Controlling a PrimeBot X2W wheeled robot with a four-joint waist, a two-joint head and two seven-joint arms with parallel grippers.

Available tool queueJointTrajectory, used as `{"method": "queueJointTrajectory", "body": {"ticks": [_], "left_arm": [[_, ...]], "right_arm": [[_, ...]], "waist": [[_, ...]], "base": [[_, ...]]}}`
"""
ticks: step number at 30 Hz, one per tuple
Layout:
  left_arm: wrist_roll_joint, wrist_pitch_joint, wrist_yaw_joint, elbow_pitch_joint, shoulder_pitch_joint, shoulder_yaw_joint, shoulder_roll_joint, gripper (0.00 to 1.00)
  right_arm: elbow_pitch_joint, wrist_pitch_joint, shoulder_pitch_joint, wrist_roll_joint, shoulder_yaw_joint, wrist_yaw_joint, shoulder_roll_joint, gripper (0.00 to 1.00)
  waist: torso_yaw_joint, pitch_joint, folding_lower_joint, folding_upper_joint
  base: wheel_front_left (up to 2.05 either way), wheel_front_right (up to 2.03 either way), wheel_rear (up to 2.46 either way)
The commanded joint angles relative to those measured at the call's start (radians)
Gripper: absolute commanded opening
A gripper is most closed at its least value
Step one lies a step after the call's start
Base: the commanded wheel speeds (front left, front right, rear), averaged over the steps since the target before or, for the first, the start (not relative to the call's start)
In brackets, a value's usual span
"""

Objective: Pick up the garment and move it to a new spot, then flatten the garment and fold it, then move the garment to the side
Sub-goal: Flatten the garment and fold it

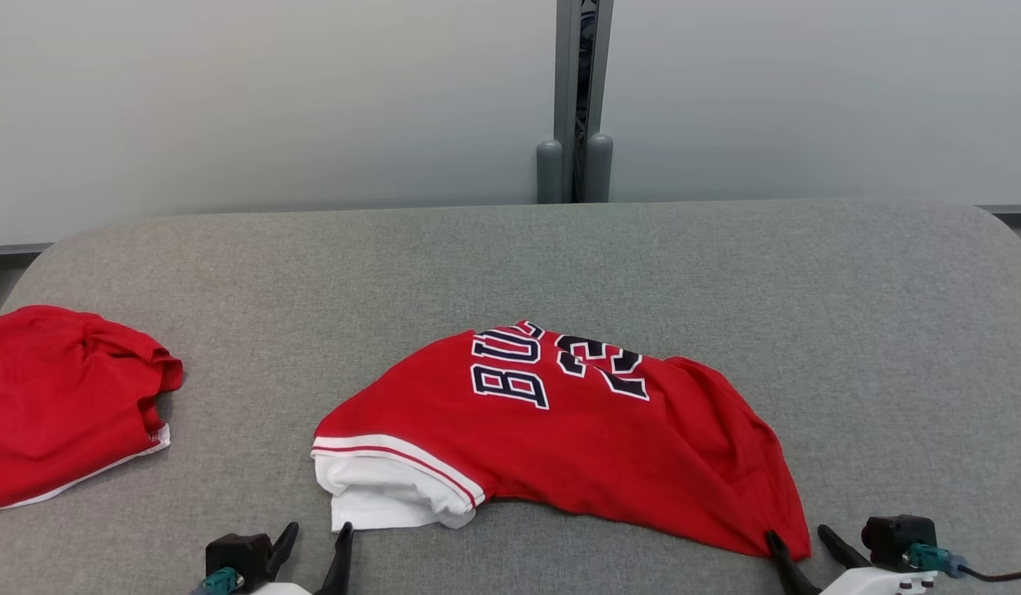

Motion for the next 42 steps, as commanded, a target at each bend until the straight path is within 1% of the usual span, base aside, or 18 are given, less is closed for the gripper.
{"method": "queueJointTrajectory", "body": {"ticks": [1,11,12,13,14,15,16,20,23,25,26,27,28,29,32,37,39,42], "left_arm": [[-0.003,-0.009,-0.005,0.017,-0.024,-0.005,0.006,1.0],[-0.099,-0.023,-0.007,0.145,-0.1,-0.095,-0.003,1.0],[-0.096,-0.022,-0.007,0.159,-0.106,-0.104,0.002,1.0],[-0.099,-0.023,-0.007,0.172,-0.113,-0.107,0.006,0.91],[-0.113,-0.023,-0.007,0.184,-0.115,-0.115,0.002,0.04],[-0.117,-0.023,-0.007,0.194,-0.118,-0.124,0.0,0.0],[-0.12,-0.023,-0.007,0.201,-0.125,-0.13,0.003,0.0],[-0.139,-0.023,-0.006,0.207,-0.139,-0.147,0.01,0.0],[-0.138,-0.024,-0.006,0.174,-0.144,-0.145,0.018,0.0],[-0.13,-0.024,-0.006,0.127,-0.135,-0.129,0.03,0.0],[-0.12,-0.024,-0.006,0.063,-0.114,-0.11,0.044,0.0],[-0.12,-0.024,-0.006,0.063,-0.114,-0.11,0.044,0.0],[-0.101,-0.024,-0.006,-0.013,-0.094,-0.093,0.06,0.0],[-0.101,-0.024,-0.006,-0.013,-0.094,-0.093,0.06,0.0],[-0.066,-0.024,-0.001,-0.134,-0.073,-0.075,0.091,0.0],[-0.013,-0.024,0.013,-0.306,-0.081,-0.077,0.137,0.0],[-0.017,-0.01,0.009,-0.368,-0.111,-0.08,0.143,0.0],[-0.005,0.042,0.005,-0.427,-0.165,-0.097,0.186,0.0]], "right_arm": [[0.024,-0.013,-0.019,0.007,0.009,0.0,-0.002,1.0],[0.164,-0.065,-0.098,0.024,0.066,0.0,0.007,1.0],[0.173,-0.069,-0.104,0.027,0.072,0.0,0.009,1.0],[0.183,-0.071,-0.108,0.031,0.078,0.0,0.009,1.0],[0.193,-0.072,-0.114,0.032,0.084,0.0,0.01,0.35],[0.2,-0.078,-0.119,0.033,0.089,0.0,0.01,0.14],[0.209,-0.076,-0.122,0.038,0.096,0.0,0.013,0.0],[0.233,-0.093,-0.138,0.051,0.112,0.0,0.006,0.0],[0.23,-0.113,-0.151,0.067,0.123,0.0,0.006,0.0],[0.212,-0.127,-0.159,0.089,0.127,0.0,0.003,0.0],[0.18,-0.136,-0.158,0.122,0.133,0.0,-0.006,0.0],[0.18,-0.136,-0.158,0.122,0.133,0.0,-0.006,0.0],[0.133,-0.14,-0.146,0.166,0.142,0.0,-0.019,0.0],[0.133,-0.14,-0.146,0.166,0.142,0.0,-0.019,0.0],[0.043,-0.122,-0.132,0.23,0.164,0.0,-0.06,0.0],[-0.122,-0.052,-0.141,0.303,0.191,0.0,-0.131,0.0],[-0.183,-0.014,-0.162,0.334,0.197,0.0,-0.152,0.0],[-0.237,0.053,-0.214,0.36,0.213,0.0,-0.185,0.0]], "waist": [[0.001,0.0,0.0,-0.0001],[-0.002,0.003,0.0,-0.0001],[-0.003,0.004,0.0,-0.0001],[-0.005,0.004,0.0,-0.0001],[-0.006,0.005,0.0,-0.0001],[-0.006,0.006,0.0,-0.0001],[-0.006,0.006,0.0,-0.0001],[-0.002,0.01,0.0,-0.0001],[0.002,0.01,0.0,-0.0001],[0.002,0.008,0.0,-0.0001],[0.003,0.006,0.0,-0.0001],[0.003,0.006,0.0,-0.0001],[0.006,0.002,0.0,-0.0001],[0.006,0.002,0.0,-0.0001],[0.007,-0.001,0.0,-0.0001],[0.006,0.0,0.0,-0.0001],[0.004,0.007,0.0,-0.0001],[-0.003,0.028,0.0,-0.0001]], "base": [[0.0,0.0,0.0],[0.0,0.0,0.0],[0.0,0.0,0.0],[0.0,0.0,0.0],[0.0,0.0,0.0],[0.0,0.0,0.0],[0.0,0.0,0.0],[0.0,0.0,0.0],[0.0,0.0,0.0],[0.0,0.0,0.0],[0.0,0.0,0.0],[0.0,0.0,0.0],[0.0,0.0,0.0],[0.0,0.0,0.0],[0.0,0.0,0.0],[0.0,0.0,0.0],[0.0,0.0,0.0],[0.0,0.0,0.0]]}}
